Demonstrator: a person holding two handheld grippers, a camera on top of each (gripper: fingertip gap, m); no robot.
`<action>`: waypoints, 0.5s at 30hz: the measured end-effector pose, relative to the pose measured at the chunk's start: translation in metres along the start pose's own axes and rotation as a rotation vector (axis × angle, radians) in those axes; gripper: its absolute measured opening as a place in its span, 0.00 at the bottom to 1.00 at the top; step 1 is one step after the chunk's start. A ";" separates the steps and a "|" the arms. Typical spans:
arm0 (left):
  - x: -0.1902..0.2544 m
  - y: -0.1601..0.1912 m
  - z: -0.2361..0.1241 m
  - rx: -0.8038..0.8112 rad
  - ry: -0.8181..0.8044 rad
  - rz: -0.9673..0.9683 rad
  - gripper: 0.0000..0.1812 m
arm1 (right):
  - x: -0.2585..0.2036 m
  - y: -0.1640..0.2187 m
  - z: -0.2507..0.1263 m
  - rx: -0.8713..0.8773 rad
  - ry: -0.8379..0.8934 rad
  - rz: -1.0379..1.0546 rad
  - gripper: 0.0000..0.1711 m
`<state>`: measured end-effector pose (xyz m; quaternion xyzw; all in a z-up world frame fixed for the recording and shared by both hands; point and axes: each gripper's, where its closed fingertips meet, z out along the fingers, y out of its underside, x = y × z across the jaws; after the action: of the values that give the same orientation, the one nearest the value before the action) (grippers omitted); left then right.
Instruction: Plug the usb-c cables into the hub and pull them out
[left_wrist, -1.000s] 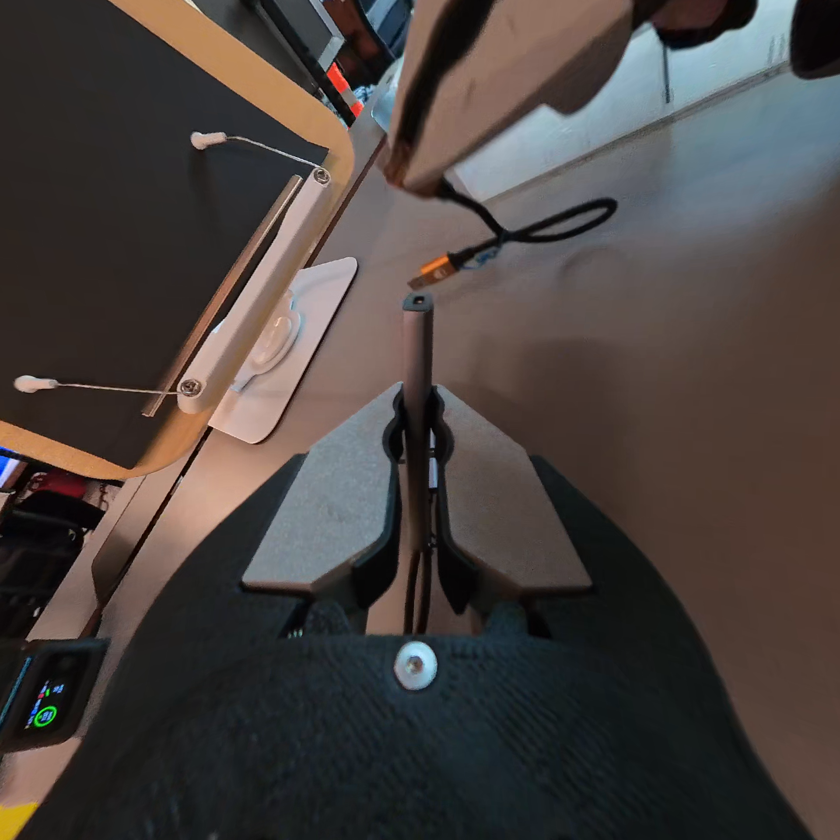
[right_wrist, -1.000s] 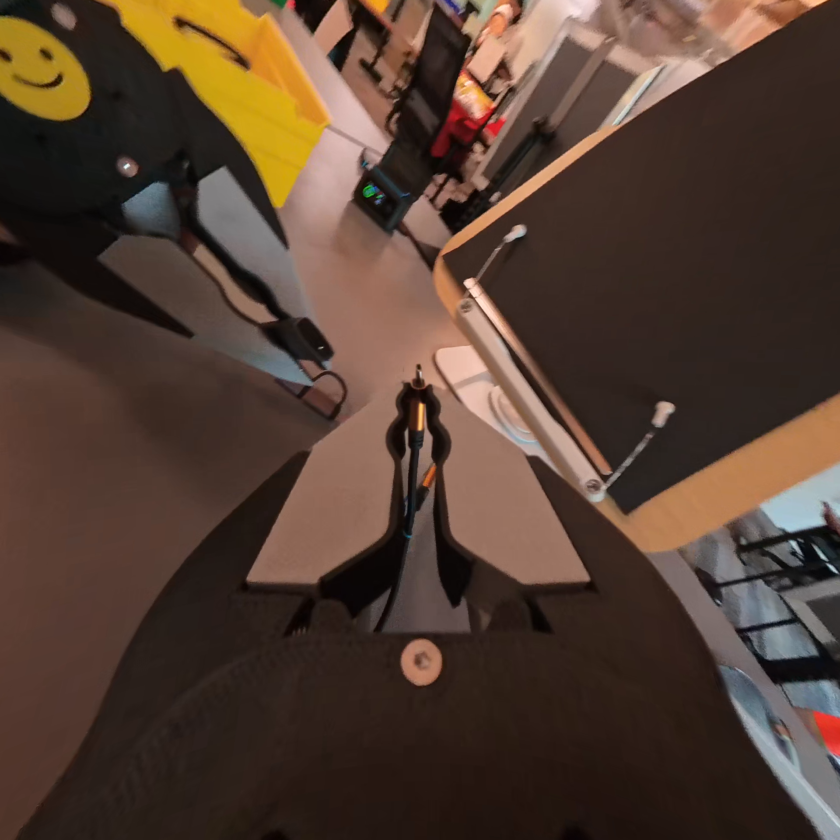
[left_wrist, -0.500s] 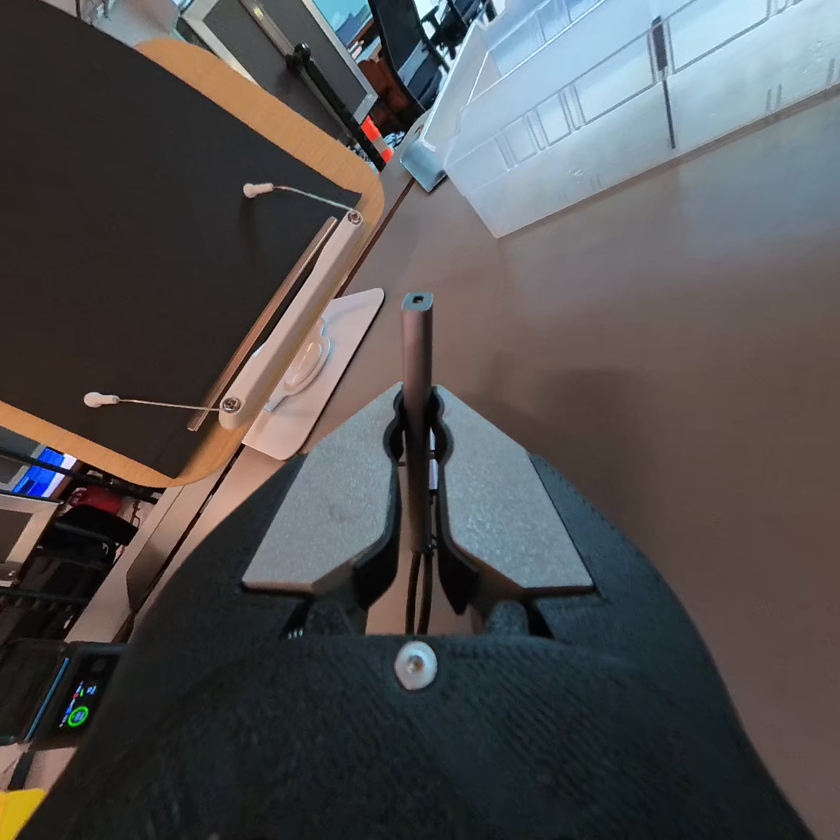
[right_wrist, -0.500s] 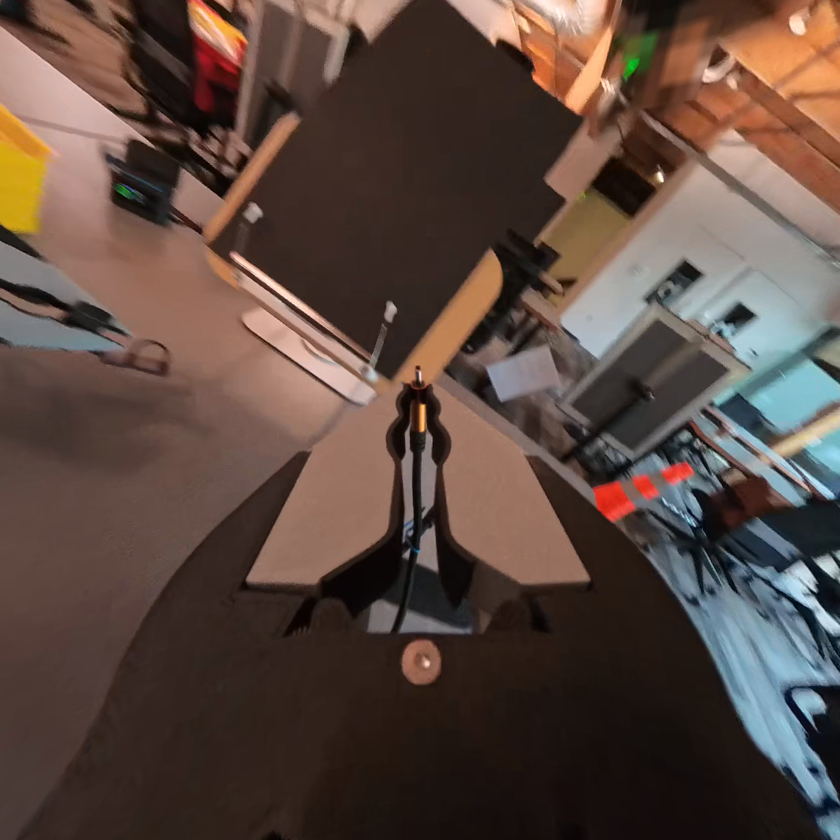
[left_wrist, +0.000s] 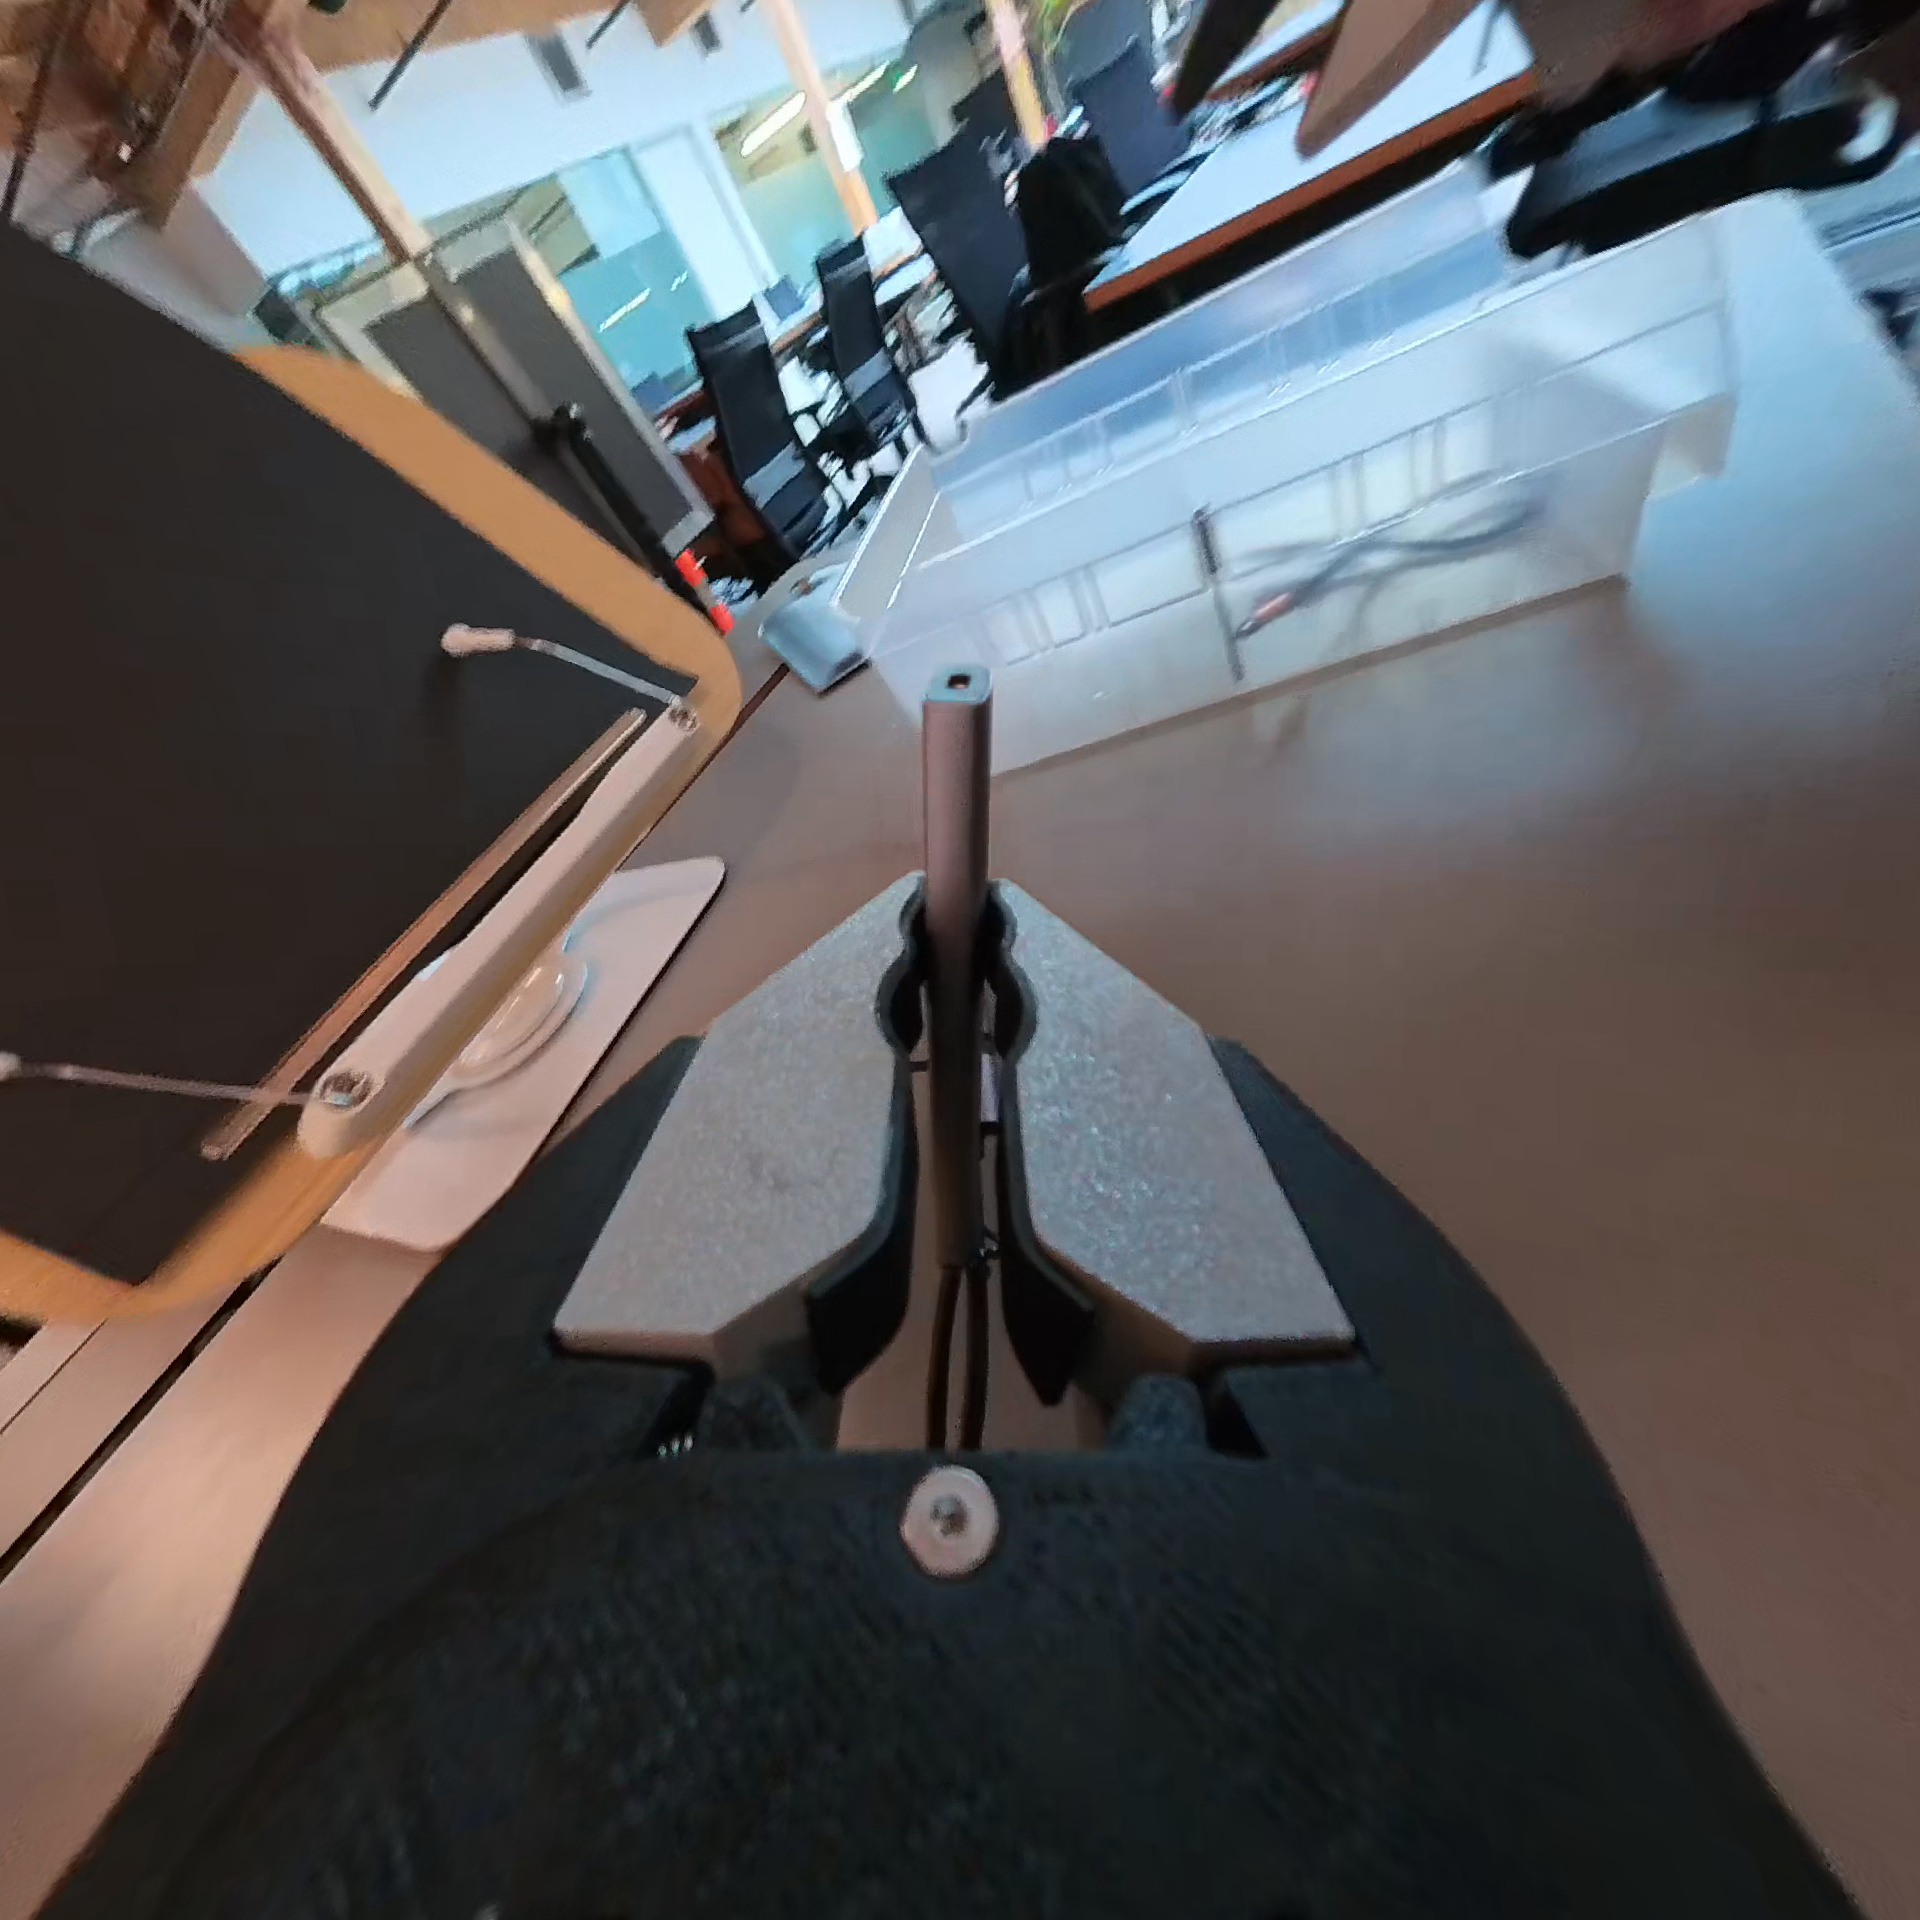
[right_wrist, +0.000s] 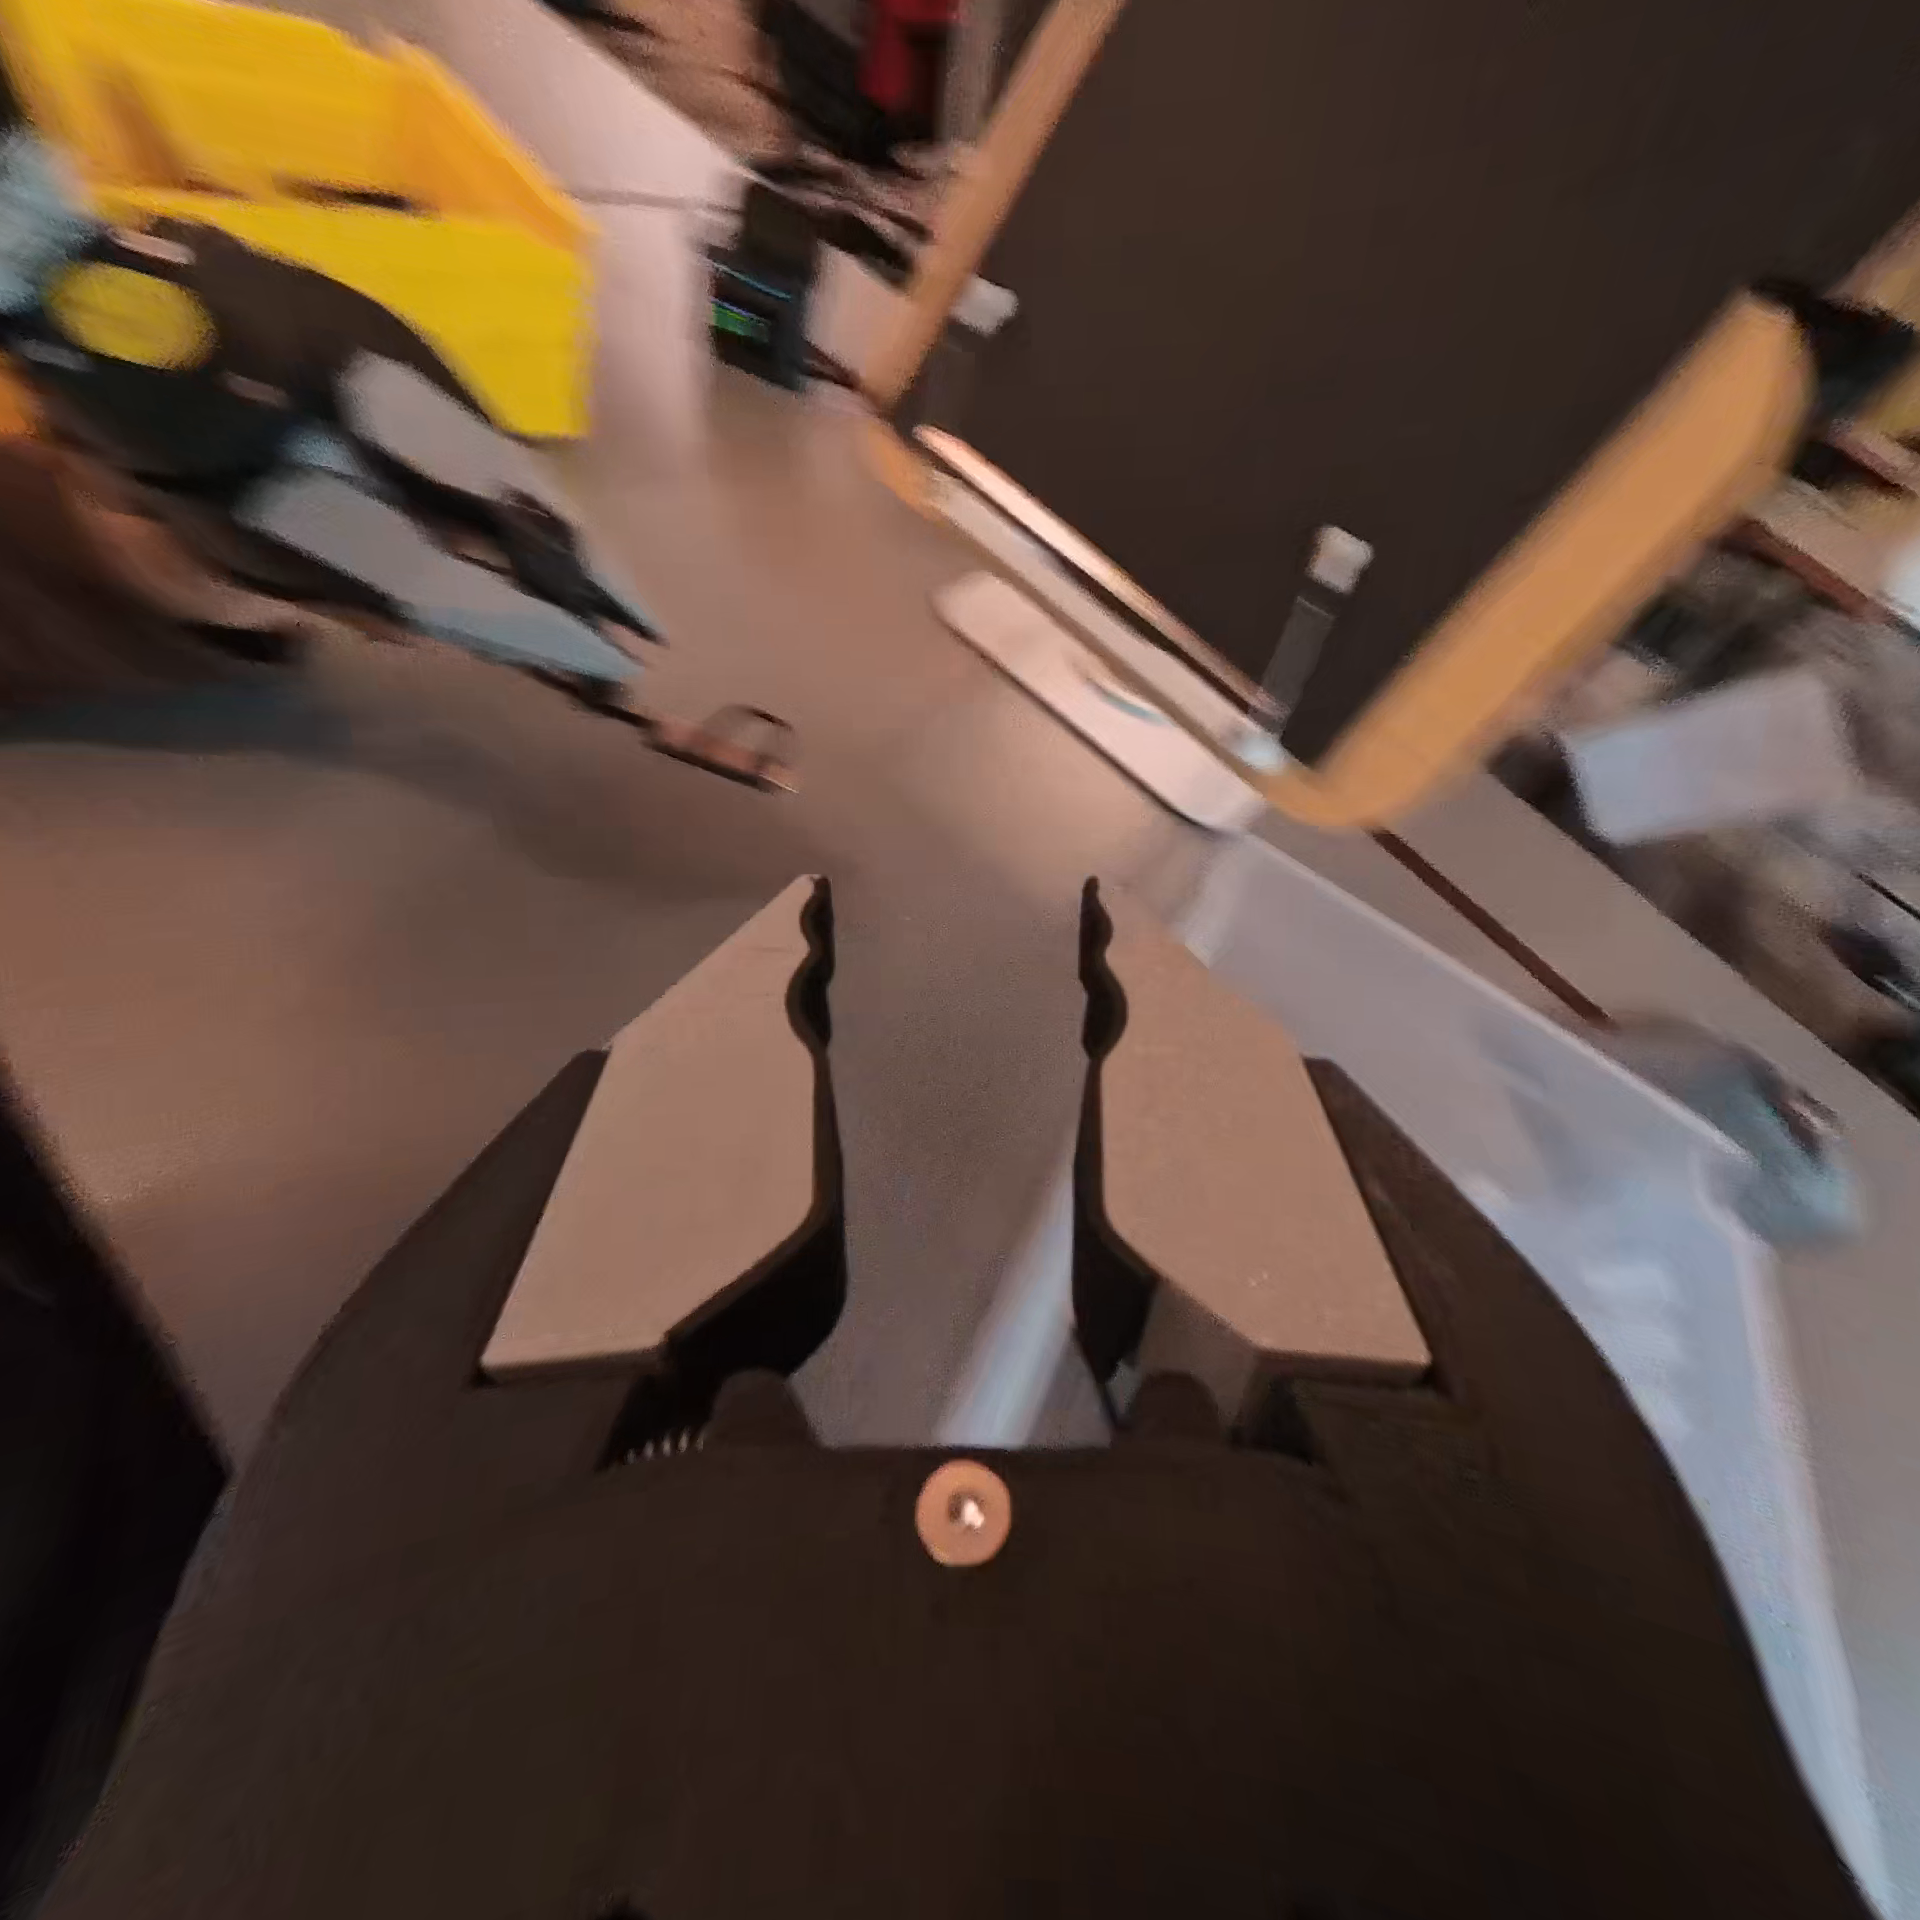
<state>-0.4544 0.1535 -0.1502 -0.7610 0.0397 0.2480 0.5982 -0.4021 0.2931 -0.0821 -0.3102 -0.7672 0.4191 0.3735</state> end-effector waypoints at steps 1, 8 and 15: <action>0.006 -0.005 -0.001 0.029 0.027 0.013 0.03 | -0.026 -0.011 0.009 0.029 -0.106 -0.023 0.26; 0.041 -0.019 -0.004 0.105 0.178 0.104 0.03 | -0.133 -0.036 0.073 0.087 -0.415 -0.175 0.23; 0.023 -0.023 -0.002 0.146 0.074 -0.012 0.08 | -0.118 -0.044 0.082 0.083 -0.323 -0.265 0.03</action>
<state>-0.4257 0.1633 -0.1389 -0.7243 0.0749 0.2125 0.6517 -0.4153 0.1463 -0.1106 -0.1197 -0.8332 0.4419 0.3101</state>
